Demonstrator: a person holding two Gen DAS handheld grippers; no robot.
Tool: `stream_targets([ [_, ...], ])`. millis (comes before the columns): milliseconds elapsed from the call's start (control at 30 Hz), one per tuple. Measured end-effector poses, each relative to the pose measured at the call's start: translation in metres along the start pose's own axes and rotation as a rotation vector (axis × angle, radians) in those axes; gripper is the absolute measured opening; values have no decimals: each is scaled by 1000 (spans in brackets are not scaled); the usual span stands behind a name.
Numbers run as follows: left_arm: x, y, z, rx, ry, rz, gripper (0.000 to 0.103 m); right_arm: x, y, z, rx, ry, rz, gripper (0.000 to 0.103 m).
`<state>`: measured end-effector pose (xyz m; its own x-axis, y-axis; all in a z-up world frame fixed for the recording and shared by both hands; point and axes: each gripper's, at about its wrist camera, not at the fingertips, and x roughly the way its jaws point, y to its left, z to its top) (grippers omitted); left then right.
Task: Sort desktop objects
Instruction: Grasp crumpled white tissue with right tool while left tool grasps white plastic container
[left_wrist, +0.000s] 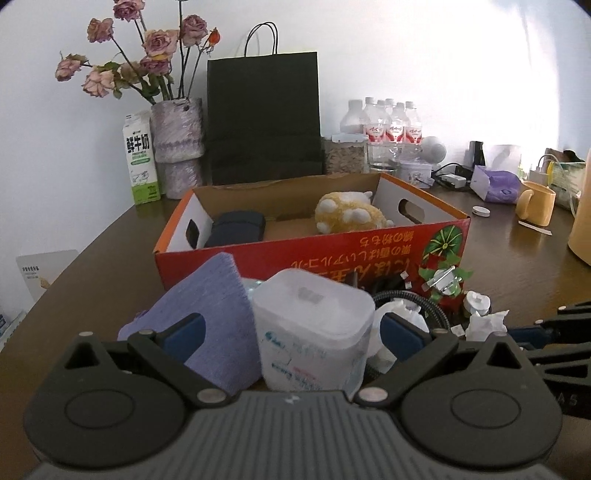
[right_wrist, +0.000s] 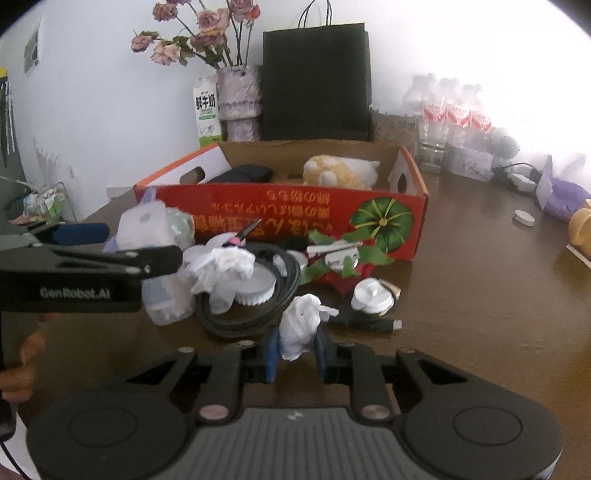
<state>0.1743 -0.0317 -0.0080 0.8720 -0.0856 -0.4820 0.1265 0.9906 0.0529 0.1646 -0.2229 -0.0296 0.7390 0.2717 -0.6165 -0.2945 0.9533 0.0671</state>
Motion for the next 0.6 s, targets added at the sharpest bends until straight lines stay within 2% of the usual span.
stream_targets([
  [67, 2, 0, 1, -5, -5, -19, 99, 1, -1, 2, 2, -2, -1, 19],
  [133, 3, 1, 1, -5, -6, -32, 90, 1, -1, 3, 0, -1, 2, 19],
  [200, 5, 0, 0, -2, -1, -49, 73, 2, -1, 3, 0, 2, 5, 19],
  [267, 6, 2, 0, -13, 8, -70, 68, 2, -2, 3, 2, 3, 5, 19],
  [600, -6, 1, -1, -18, -17, -79, 67, -3, 1, 3, 1, -6, 4, 19],
])
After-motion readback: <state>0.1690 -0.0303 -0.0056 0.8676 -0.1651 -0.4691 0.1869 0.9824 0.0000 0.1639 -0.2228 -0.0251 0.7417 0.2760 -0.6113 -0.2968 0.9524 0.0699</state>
